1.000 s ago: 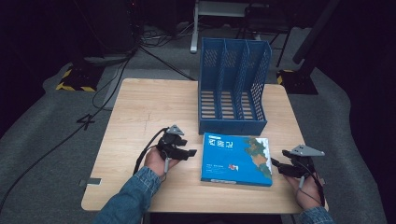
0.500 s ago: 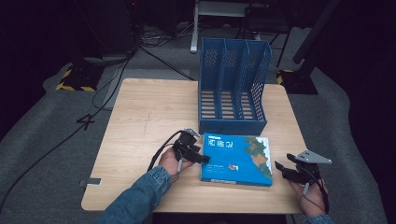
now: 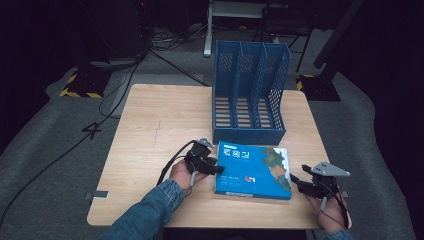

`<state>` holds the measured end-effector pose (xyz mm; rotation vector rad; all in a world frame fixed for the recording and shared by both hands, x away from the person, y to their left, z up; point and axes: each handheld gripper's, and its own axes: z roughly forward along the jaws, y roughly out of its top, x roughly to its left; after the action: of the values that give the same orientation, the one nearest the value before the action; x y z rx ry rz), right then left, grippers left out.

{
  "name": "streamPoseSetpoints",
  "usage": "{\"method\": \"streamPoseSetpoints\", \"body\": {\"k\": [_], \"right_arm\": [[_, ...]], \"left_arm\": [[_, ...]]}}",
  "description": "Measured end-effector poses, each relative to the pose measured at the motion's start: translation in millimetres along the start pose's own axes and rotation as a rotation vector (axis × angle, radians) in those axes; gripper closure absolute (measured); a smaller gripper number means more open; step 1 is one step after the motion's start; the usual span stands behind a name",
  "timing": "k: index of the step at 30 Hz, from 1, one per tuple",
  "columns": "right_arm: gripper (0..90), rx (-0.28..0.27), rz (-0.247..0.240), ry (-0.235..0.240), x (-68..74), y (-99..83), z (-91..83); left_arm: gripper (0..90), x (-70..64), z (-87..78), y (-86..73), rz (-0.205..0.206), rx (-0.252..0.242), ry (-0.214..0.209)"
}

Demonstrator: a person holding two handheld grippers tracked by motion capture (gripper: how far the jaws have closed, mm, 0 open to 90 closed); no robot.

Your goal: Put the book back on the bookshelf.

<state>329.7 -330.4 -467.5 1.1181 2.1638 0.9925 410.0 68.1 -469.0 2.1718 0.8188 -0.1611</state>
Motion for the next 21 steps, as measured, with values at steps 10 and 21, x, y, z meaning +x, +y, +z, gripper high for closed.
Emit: {"method": "streamPoseSetpoints", "body": {"k": [10, 21], "right_arm": [[38.4, -0.009, -0.102, 0.092, 31.9, 11.0, 7.1], [31.1, -0.030, -0.271, 0.232, 98.4, 27.9, 22.1]], "left_arm": [[48.0, -9.1, 6.3, -1.9, 0.013, 0.058, -0.136], [81.3, -0.9, 5.4, -2.4, -0.210, 0.037, -0.219]]}}
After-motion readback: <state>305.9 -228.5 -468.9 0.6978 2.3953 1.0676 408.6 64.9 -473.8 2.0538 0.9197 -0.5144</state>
